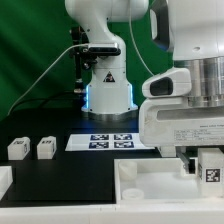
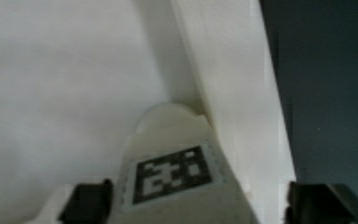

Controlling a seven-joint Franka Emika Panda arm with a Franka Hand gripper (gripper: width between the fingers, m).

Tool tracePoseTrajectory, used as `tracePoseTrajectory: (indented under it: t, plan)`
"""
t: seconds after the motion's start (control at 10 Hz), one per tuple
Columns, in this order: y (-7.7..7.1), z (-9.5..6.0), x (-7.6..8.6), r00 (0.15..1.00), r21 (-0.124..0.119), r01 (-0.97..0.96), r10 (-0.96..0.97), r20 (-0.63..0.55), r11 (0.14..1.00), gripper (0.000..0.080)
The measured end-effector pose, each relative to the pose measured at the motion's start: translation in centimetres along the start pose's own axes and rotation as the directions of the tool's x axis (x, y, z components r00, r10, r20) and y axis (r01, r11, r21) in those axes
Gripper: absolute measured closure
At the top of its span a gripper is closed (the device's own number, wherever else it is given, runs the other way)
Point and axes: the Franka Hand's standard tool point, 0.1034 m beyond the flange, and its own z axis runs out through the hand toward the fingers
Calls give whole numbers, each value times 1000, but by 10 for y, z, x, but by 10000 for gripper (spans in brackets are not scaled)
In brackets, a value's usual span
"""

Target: Assemble one leg

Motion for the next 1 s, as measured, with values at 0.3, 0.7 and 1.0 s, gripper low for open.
tracePoseTrajectory:
  t: [0.3,0.7,1.0]
  plan:
    - [2,1,0,975,2,-224,224,3,975,511]
    - [-1,2,2,699,9,-715,715,9,699,511]
    - [-2,2,3,237,46,-971,971,26,235,511]
